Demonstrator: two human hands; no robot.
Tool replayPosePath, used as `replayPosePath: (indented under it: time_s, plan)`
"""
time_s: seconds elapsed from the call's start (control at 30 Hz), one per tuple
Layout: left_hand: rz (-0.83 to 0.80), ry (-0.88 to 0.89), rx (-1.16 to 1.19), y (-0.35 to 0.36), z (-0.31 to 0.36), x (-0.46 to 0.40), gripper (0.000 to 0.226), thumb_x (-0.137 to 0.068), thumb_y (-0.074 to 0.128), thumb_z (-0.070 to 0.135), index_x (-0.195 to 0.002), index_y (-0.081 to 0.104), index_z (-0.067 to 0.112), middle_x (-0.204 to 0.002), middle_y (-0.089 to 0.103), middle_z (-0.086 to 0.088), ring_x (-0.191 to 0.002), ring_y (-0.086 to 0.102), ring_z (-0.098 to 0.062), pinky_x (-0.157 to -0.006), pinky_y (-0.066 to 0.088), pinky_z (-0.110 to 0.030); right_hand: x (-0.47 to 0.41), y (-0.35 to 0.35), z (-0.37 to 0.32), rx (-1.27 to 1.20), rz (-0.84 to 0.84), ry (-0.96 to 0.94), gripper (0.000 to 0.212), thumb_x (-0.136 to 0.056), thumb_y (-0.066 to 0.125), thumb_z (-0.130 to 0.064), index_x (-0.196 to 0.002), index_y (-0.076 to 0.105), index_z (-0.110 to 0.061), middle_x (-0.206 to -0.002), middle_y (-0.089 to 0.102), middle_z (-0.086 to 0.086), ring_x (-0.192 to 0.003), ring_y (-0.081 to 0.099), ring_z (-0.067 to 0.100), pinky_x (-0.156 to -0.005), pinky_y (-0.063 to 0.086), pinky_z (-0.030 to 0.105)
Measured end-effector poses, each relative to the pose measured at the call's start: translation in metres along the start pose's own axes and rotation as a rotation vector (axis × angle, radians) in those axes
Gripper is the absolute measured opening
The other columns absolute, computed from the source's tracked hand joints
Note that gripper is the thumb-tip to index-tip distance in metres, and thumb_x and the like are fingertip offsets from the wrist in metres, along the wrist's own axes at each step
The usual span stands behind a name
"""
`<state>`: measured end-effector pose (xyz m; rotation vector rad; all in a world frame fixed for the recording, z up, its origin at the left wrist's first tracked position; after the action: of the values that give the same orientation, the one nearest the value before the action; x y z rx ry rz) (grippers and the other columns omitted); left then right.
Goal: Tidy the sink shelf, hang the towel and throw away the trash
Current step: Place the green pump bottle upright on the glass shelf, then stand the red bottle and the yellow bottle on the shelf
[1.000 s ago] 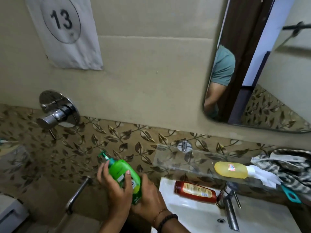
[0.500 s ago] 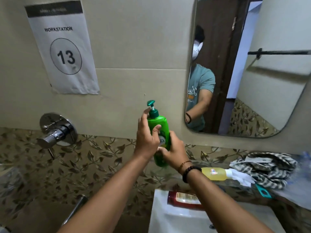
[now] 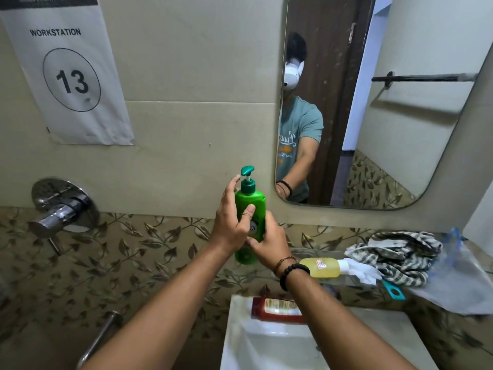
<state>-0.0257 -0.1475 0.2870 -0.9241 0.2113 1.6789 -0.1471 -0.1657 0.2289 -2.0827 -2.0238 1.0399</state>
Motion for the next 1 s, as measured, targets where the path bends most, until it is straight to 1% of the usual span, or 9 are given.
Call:
replayPosePath:
  time_s: [0.1, 0.2, 0.27, 0.33, 0.43, 0.53, 0.63, 0.8, 1.0]
  plan:
    - [0.110, -0.025, -0.079, -0.009, -0.008, 0.024, 0.074, -0.089, 0.056, 0.042, -0.151, 0.018, 0.027, -0.142, 0.039, -0.006, -0.127, 0.044, -0.017, -0.105, 0.040, -0.033, 0.012, -0.010, -0.004, -0.040, 0.048, -0.026, 0.062, -0.069, 0.084, -0.021, -0.120, 0.048, -0.024, -0.101, 0.061, -0.012, -0.090, 0.061, 0.003, -0.074, 0.051, 0.017]
    - [0.294, 0.087, -0.183, -0.015, -0.011, 0.077, 0.059, -0.094, 0.048, 0.044, -0.144, 0.034, 0.016, -0.134, 0.035, -0.006, -0.125, 0.038, -0.014, -0.104, 0.034, -0.026, 0.052, -0.028, 0.005, -0.094, 0.232, -0.091, 0.056, -0.069, 0.083, -0.033, -0.115, 0.051, -0.026, -0.100, 0.061, -0.011, -0.090, 0.062, 0.004, -0.075, 0.052, 0.013]
    - [0.173, 0.234, -0.206, 0.009, -0.016, 0.117, 0.043, -0.096, 0.048, 0.039, -0.129, 0.045, 0.012, -0.124, 0.042, -0.007, -0.116, 0.044, -0.015, -0.099, 0.041, -0.025, 0.086, -0.025, 0.019, -0.061, 0.257, -0.168, 0.034, -0.076, 0.075, -0.027, -0.102, 0.054, -0.027, -0.089, 0.059, -0.012, -0.079, 0.061, 0.005, -0.066, 0.051, 0.014]
    - [-0.065, 0.296, -0.176, 0.045, -0.026, 0.153, 0.021, -0.097, 0.051, 0.029, -0.111, 0.054, 0.014, -0.106, 0.051, -0.002, -0.094, 0.053, -0.017, -0.081, 0.050, -0.032, 0.115, -0.017, 0.044, 0.009, 0.227, -0.177, 0.019, -0.077, 0.068, -0.018, -0.089, 0.056, -0.027, -0.078, 0.057, -0.012, -0.070, 0.056, 0.001, -0.063, 0.043, 0.009]
    - [-0.295, 0.233, -0.192, 0.090, -0.050, 0.181, 0.008, -0.090, 0.055, 0.011, -0.093, 0.063, 0.013, -0.086, 0.061, 0.000, -0.076, 0.057, -0.017, -0.066, 0.051, -0.036, 0.135, 0.000, 0.095, 0.138, 0.072, -0.051, 0.019, -0.075, 0.064, -0.007, -0.087, 0.062, -0.022, -0.081, 0.062, -0.007, -0.071, 0.054, -0.001, -0.065, 0.041, 0.009]
    - [-0.541, 0.019, -0.369, 0.133, -0.093, 0.191, 0.024, -0.085, 0.055, 0.011, -0.107, 0.065, 0.012, -0.104, 0.067, -0.005, -0.098, 0.062, -0.022, -0.086, 0.051, -0.033, 0.138, 0.018, 0.144, 0.376, -0.214, 0.070, 0.031, -0.078, 0.062, -0.014, -0.109, 0.063, -0.016, -0.106, 0.067, 0.004, -0.099, 0.061, 0.019, -0.085, 0.048, 0.025]
    - [-0.771, -0.114, -0.590, 0.164, -0.136, 0.198, 0.057, -0.086, 0.053, 0.017, -0.142, 0.043, 0.016, -0.138, 0.050, -0.007, -0.127, 0.045, -0.026, -0.104, 0.039, -0.034, 0.136, 0.028, 0.182, 0.567, -0.403, 0.181, 0.047, -0.082, 0.060, -0.020, -0.129, 0.052, -0.017, -0.130, 0.058, 0.008, -0.119, 0.053, 0.027, -0.099, 0.043, 0.032]
    - [-0.921, -0.158, -0.745, 0.191, -0.177, 0.191, 0.074, -0.082, 0.062, 0.019, -0.149, 0.030, 0.018, -0.149, 0.037, -0.010, -0.136, 0.036, -0.030, -0.111, 0.034, -0.040, 0.123, 0.041, 0.217, 0.697, -0.485, 0.242, 0.050, -0.084, 0.058, -0.012, -0.133, 0.046, -0.016, -0.138, 0.049, 0.013, -0.121, 0.051, 0.033, -0.097, 0.046, 0.040]
    - [-1.049, -0.157, -0.811, 0.207, -0.206, 0.205, 0.085, -0.082, 0.068, 0.034, -0.152, 0.022, 0.020, -0.156, 0.028, -0.010, -0.142, 0.027, -0.031, -0.110, 0.029, -0.048, 0.116, 0.061, 0.240, 0.750, -0.522, 0.220, 0.057, -0.085, 0.057, -0.012, -0.140, 0.039, -0.017, -0.150, 0.035, 0.011, -0.134, 0.037, 0.033, -0.108, 0.035, 0.042]
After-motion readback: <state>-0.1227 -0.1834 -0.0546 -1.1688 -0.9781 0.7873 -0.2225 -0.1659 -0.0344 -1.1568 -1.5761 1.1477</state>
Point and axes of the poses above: each hand's wrist, its own x-axis away from the middle knuckle, its own y-axis out of the palm, z = x × y, the point moved 8 cm from there along -x, towards the middle knuckle
